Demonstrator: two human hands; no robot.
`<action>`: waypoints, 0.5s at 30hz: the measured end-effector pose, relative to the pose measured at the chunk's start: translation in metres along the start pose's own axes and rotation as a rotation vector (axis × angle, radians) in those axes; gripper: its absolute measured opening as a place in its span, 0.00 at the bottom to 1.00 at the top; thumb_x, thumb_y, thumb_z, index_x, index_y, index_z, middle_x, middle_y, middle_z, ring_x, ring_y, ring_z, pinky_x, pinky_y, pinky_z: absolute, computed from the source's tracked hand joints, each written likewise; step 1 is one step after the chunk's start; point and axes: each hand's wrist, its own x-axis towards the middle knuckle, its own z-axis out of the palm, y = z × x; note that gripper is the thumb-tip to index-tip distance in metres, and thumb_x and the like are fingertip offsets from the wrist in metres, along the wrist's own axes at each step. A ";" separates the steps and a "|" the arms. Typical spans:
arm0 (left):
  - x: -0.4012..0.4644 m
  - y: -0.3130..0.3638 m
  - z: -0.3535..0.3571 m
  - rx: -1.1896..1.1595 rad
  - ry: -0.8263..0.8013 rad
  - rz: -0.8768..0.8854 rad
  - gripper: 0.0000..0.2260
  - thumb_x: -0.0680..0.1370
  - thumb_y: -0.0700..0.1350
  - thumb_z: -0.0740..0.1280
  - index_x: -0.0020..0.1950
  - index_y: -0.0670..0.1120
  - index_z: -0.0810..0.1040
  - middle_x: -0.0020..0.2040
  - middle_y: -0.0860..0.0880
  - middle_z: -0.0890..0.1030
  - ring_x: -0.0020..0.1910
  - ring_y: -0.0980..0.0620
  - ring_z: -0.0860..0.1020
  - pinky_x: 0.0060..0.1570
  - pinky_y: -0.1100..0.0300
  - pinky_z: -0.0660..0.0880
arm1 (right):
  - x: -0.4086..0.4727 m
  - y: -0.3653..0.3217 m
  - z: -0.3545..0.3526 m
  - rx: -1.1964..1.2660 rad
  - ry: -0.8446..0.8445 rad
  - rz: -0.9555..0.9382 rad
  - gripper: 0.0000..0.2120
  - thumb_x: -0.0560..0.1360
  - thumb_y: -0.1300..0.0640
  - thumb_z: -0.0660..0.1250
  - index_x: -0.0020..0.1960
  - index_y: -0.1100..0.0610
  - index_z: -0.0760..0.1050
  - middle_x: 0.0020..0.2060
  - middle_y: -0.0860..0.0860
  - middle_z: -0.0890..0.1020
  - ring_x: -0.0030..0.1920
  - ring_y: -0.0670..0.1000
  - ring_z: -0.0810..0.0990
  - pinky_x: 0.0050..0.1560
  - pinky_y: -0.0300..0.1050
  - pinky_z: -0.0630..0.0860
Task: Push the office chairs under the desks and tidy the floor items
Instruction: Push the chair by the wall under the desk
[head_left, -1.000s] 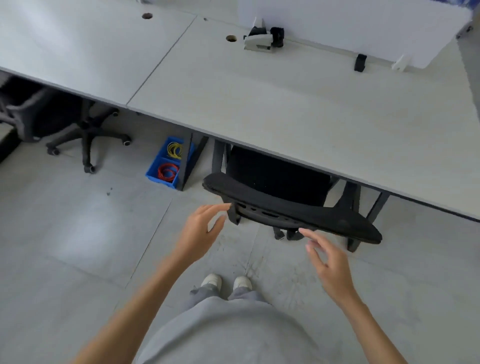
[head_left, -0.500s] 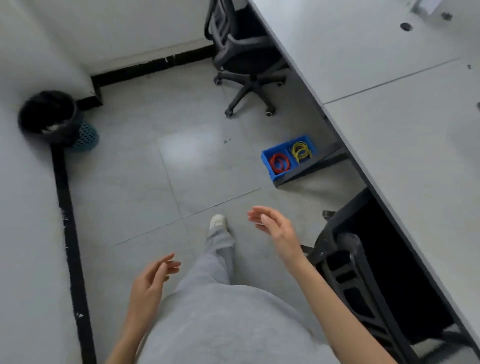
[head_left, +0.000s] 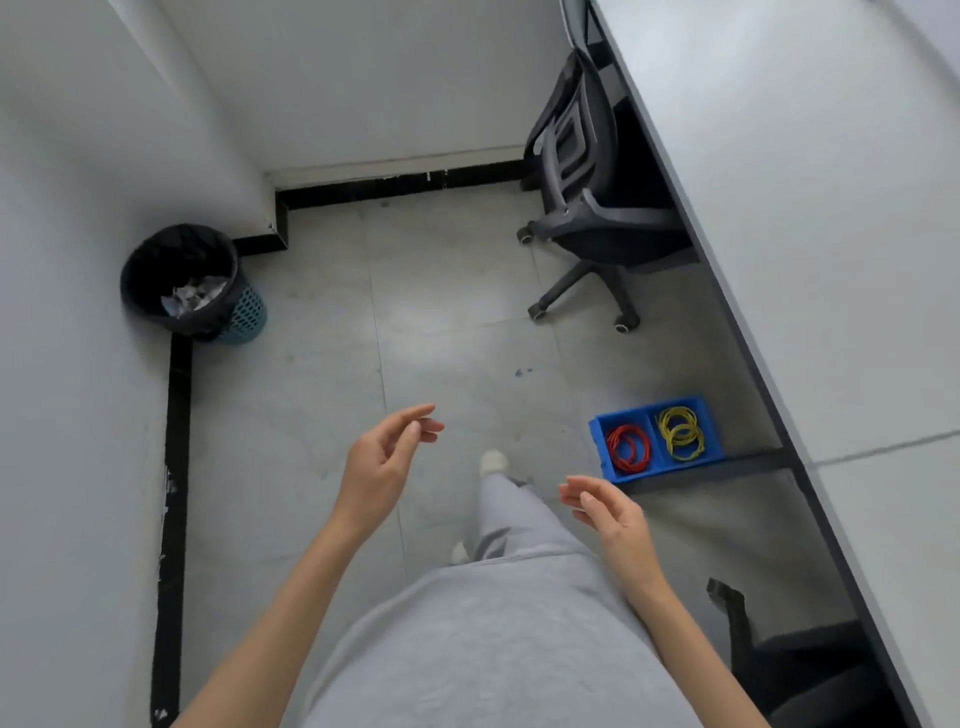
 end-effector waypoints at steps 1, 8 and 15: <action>0.026 0.007 0.002 0.002 -0.019 0.022 0.09 0.79 0.38 0.59 0.55 0.47 0.76 0.41 0.56 0.83 0.41 0.62 0.80 0.43 0.73 0.72 | 0.019 -0.008 -0.001 -0.001 0.011 -0.003 0.12 0.78 0.67 0.58 0.50 0.54 0.78 0.47 0.52 0.83 0.47 0.43 0.82 0.47 0.33 0.76; 0.195 0.039 -0.004 0.017 -0.004 -0.006 0.13 0.79 0.35 0.57 0.52 0.51 0.77 0.41 0.62 0.83 0.41 0.60 0.80 0.44 0.71 0.73 | 0.206 -0.099 0.022 -0.024 0.000 -0.046 0.13 0.78 0.66 0.58 0.48 0.51 0.77 0.46 0.49 0.83 0.49 0.47 0.82 0.50 0.39 0.76; 0.290 0.049 -0.052 -0.036 0.235 -0.162 0.13 0.80 0.36 0.57 0.52 0.49 0.78 0.42 0.56 0.85 0.42 0.58 0.81 0.43 0.70 0.75 | 0.365 -0.257 0.082 0.014 -0.143 -0.188 0.11 0.78 0.67 0.56 0.51 0.58 0.76 0.46 0.52 0.83 0.45 0.43 0.81 0.48 0.36 0.76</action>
